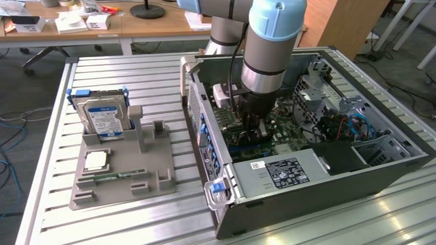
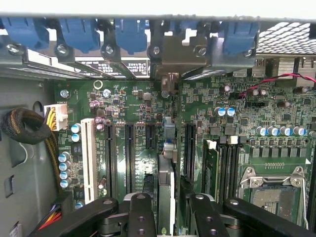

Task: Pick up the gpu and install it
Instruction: 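Insert the gpu into the slot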

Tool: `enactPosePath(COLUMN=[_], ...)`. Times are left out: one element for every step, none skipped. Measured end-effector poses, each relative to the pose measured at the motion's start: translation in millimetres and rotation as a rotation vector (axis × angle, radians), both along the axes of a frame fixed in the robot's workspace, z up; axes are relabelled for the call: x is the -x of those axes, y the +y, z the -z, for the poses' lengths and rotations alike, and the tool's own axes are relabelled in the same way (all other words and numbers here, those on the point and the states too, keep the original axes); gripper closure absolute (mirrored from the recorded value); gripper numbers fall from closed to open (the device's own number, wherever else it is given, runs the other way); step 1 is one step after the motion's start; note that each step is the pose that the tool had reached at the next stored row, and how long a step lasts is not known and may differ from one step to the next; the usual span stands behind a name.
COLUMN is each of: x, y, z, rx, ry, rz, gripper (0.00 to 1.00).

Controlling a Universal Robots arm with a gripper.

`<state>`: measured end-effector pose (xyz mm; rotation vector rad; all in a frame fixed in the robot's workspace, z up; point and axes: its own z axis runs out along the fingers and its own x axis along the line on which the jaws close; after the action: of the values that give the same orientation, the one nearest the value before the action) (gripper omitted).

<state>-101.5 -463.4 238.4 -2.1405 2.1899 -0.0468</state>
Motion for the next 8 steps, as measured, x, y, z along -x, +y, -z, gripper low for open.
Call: enactPosePath(x=[0.0, 0.0, 0.0, 0.0, 0.0, 0.0, 0.0, 0.0], y=[0.0, 0.0, 0.0, 0.0, 0.0, 0.0, 0.0, 0.0], z=[-1.5, -3.6, -5.9, -8.3, -10.6, -13.3, -16.3, -19.1], rx=[-0.0001, 0.0000, -0.0001, -0.0001, -0.0002, -0.0002, -0.0001, -0.0002], ry=[-0.0001, 0.0000, 0.0000, -0.0001, 0.0000, -0.0001, -0.0001, -0.0001], rz=[0.000, 0.000, 0.000, 0.000, 0.000, 0.000, 0.000, 0.000], gripper=[0.66, 0.66, 0.66, 0.66, 0.66, 0.66, 0.66, 0.66])
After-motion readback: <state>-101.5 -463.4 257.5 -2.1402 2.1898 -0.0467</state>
